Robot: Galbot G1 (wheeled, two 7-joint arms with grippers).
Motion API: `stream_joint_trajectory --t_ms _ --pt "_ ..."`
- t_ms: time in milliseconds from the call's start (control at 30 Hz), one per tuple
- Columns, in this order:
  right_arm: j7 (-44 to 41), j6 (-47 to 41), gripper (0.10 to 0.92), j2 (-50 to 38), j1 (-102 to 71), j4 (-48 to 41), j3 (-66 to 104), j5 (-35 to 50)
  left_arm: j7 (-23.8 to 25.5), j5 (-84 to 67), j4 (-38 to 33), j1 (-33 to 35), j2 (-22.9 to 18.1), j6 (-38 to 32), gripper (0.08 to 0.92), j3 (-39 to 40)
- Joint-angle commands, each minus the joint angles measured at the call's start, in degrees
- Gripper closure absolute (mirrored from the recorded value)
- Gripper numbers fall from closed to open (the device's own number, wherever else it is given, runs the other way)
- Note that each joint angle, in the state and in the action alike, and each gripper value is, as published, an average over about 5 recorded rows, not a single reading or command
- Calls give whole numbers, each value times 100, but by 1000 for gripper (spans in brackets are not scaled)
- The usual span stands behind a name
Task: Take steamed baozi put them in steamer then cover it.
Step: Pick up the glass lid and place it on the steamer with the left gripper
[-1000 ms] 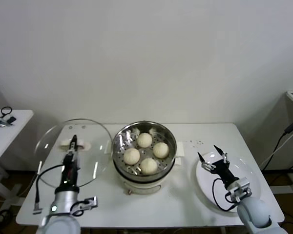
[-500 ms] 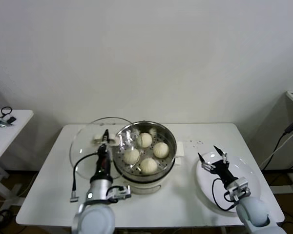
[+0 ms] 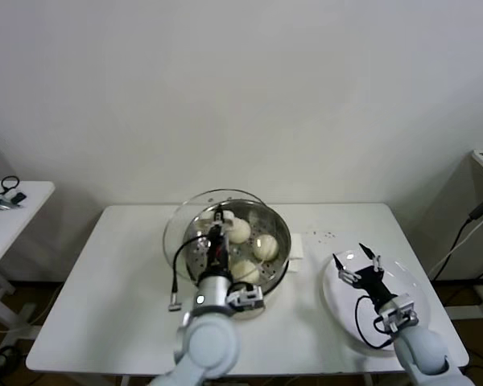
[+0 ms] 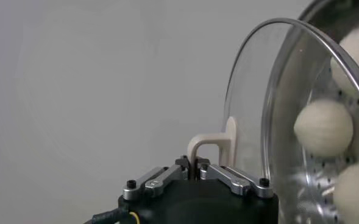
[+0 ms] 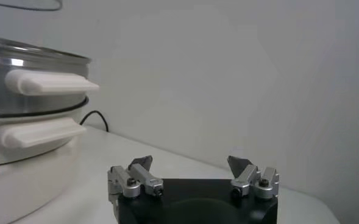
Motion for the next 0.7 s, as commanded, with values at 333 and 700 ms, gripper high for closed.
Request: stream_joint_trajectory --t_ms 333,700 --pt "-22 21 203 31 52 -157 144 -43 234 307 958 -512 -716 270 849 531" --pt "-38 33 203 44 52 -171 146 -76 309 460 979 -379 -624 233 849 325"
